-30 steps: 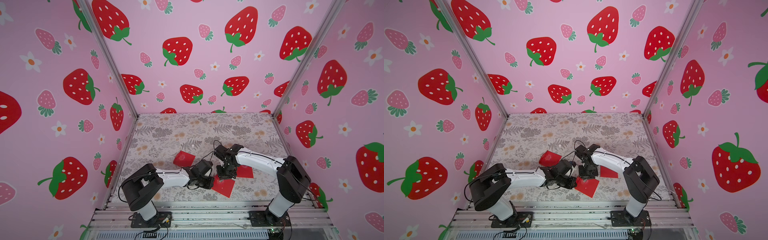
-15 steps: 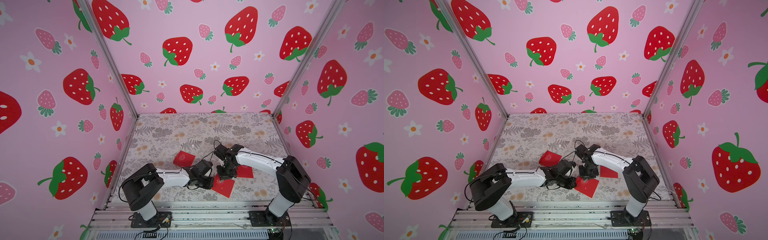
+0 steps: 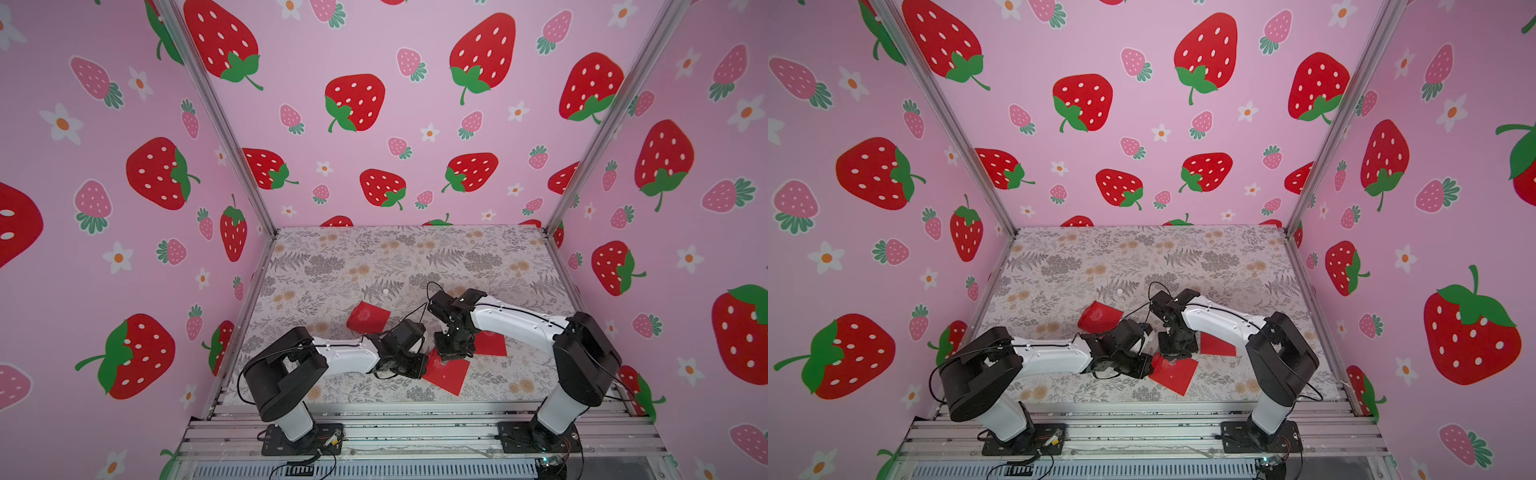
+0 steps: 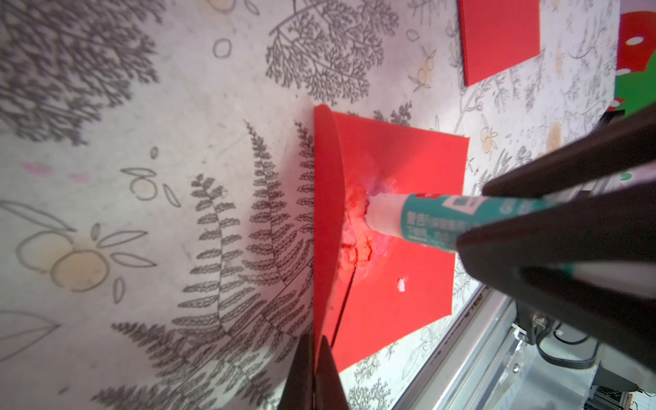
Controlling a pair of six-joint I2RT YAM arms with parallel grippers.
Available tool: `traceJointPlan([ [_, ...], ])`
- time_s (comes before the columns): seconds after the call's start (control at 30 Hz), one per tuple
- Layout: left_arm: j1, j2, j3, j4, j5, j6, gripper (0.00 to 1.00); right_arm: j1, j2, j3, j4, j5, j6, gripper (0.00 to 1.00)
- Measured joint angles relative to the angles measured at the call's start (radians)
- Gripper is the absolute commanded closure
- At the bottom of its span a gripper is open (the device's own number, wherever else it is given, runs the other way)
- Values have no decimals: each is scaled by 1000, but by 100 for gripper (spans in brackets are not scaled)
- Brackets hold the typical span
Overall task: Seal the envelope with a glue stick
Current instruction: Apply the envelope at the center of the board.
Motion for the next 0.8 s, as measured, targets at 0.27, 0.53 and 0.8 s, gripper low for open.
traceJointPlan([
  [0.27, 0, 0, 0, -7, -2, 0, 100, -6, -10, -18, 7, 4, 17, 100],
  [0.53, 0, 0, 0, 5, -2, -1, 100, -3, -10, 0, -74, 116, 16, 100],
  [0.8, 0, 0, 0, 2, -2, -3, 100, -4, -17, -26, 42, -62, 32, 100],
])
